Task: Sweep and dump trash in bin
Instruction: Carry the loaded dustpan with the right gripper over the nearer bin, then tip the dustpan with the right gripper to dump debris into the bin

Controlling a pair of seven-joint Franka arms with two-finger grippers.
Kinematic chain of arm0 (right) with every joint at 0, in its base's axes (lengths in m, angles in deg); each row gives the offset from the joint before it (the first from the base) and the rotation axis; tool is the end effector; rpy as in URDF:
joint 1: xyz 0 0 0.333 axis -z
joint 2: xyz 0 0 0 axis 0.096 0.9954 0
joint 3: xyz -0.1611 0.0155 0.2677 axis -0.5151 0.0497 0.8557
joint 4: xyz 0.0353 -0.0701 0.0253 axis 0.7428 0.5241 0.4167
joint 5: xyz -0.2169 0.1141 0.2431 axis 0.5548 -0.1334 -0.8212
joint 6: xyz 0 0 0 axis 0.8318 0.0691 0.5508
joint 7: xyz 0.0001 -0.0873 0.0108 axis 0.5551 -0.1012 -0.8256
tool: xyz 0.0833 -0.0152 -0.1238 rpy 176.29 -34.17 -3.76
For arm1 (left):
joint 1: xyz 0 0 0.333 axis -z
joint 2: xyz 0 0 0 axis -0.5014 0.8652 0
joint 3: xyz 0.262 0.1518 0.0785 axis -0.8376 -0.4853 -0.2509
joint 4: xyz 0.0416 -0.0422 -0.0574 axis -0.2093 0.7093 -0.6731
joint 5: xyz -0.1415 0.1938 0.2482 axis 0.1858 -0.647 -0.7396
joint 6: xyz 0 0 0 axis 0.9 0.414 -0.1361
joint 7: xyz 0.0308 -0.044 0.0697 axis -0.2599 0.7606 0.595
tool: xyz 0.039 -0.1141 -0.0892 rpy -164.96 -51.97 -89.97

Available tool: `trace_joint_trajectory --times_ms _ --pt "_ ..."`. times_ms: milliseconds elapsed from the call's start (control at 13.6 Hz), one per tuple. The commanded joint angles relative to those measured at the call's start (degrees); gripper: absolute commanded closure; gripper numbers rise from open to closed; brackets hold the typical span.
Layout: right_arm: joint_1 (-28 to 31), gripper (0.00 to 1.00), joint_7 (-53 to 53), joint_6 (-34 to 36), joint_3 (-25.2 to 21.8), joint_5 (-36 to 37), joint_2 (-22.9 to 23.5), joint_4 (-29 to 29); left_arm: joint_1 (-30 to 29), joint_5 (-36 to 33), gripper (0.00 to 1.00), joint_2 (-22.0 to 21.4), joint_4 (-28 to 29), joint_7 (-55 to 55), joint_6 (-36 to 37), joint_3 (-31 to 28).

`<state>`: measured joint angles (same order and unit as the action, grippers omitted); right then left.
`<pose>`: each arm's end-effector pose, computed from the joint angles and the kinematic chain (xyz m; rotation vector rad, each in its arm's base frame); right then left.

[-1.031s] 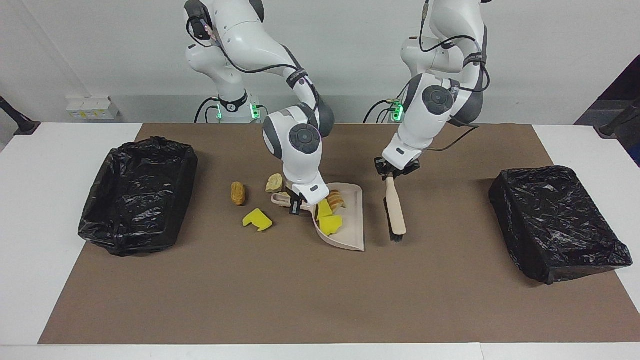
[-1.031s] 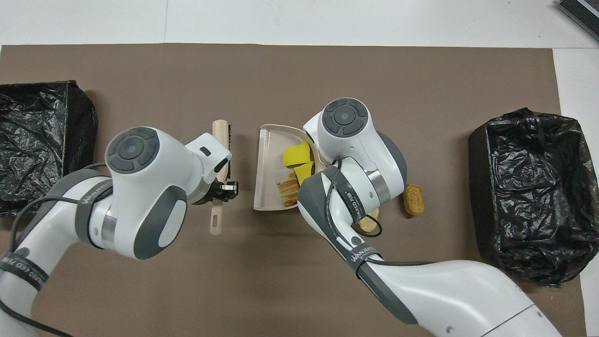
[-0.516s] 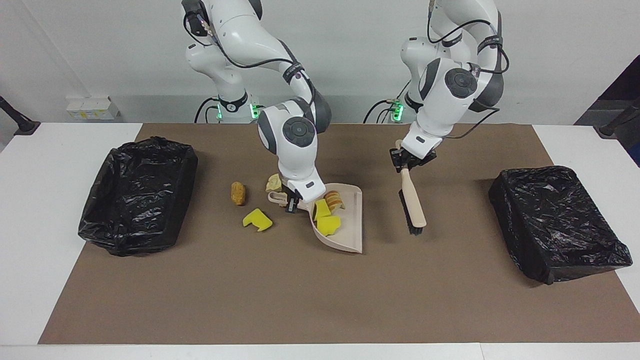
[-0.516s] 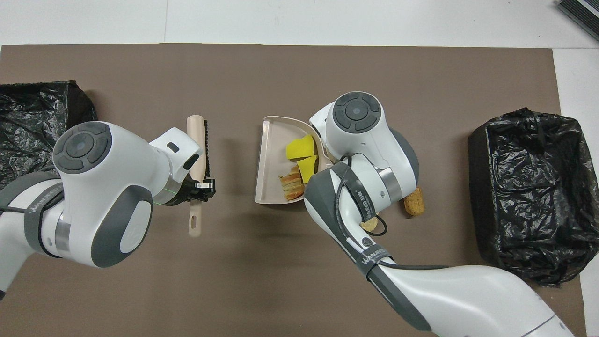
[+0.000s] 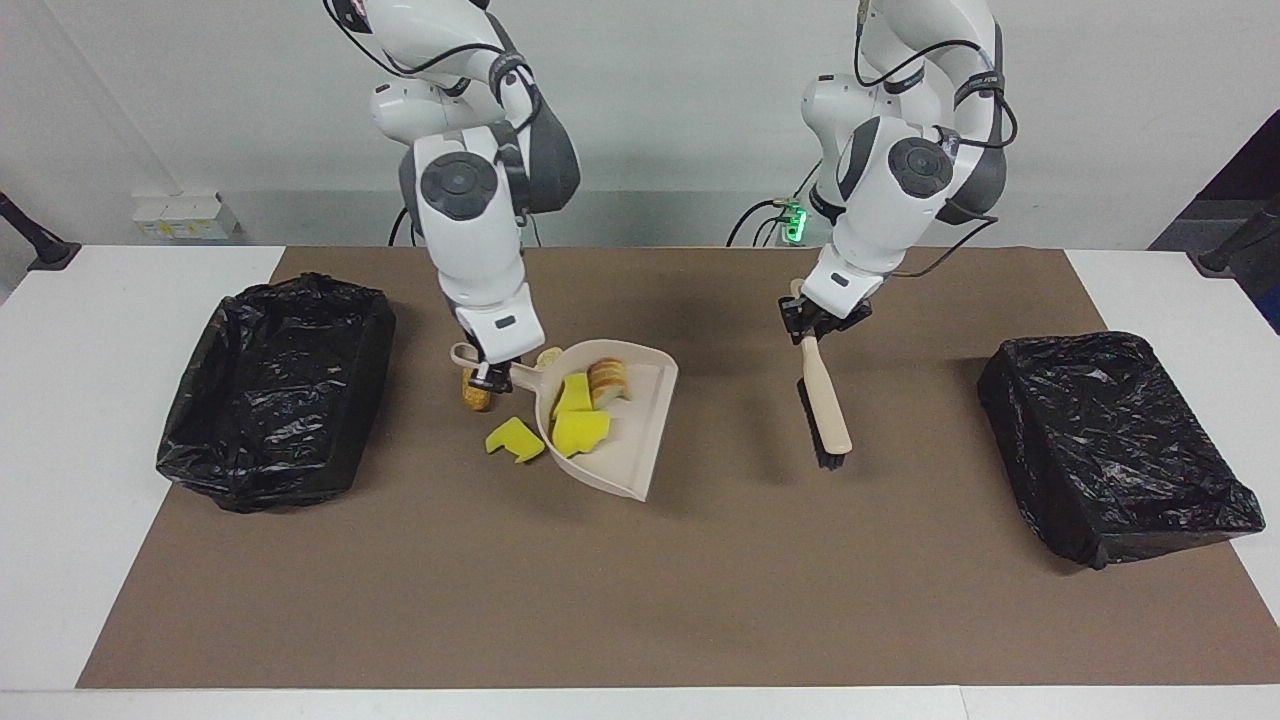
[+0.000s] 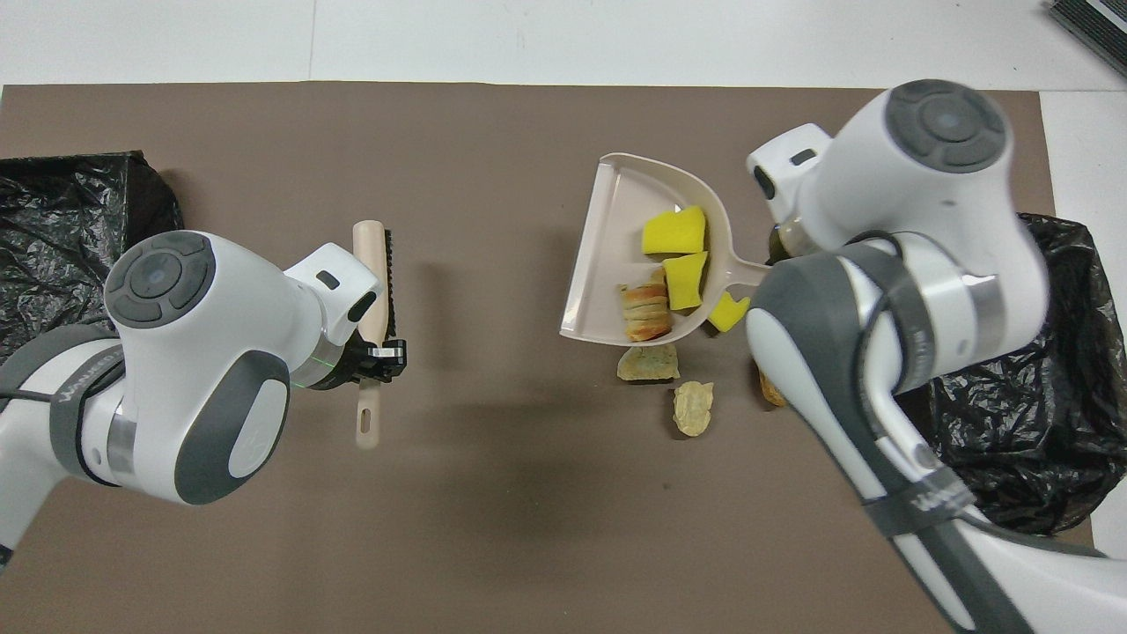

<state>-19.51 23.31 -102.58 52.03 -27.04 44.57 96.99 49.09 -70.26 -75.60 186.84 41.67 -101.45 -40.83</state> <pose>0.5620 0.1227 0.4570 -2.5302 -1.8452 0.1140 0.4534 -0.2016 0.4135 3.0383 0.0465 -0.1721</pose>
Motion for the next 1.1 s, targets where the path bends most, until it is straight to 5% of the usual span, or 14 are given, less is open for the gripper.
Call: trace_joint_trajectory --times_ms 0,295,589,1031 --pt "9.57 1.0 -10.51 3.84 0.46 -1.42 -1.45 -1.49 1.47 -1.0 1.0 -3.81 4.84 5.18 -0.2 0.81" --pt "23.55 1.0 -27.39 4.82 0.11 1.2 -1.19 -2.55 10.59 -0.83 1.0 -8.12 11.43 14.15 -1.25 0.91" --pt "32.88 1.0 -38.83 -2.61 0.2 13.67 -1.28 -2.11 20.53 -0.83 1.0 -12.69 22.76 21.38 -13.27 0.99" --pt "30.9 1.0 -37.9 -3.96 0.11 32.29 -4.34 3.76 27.93 -0.74 1.0 -12.88 31.21 29.46 -25.66 1.08"
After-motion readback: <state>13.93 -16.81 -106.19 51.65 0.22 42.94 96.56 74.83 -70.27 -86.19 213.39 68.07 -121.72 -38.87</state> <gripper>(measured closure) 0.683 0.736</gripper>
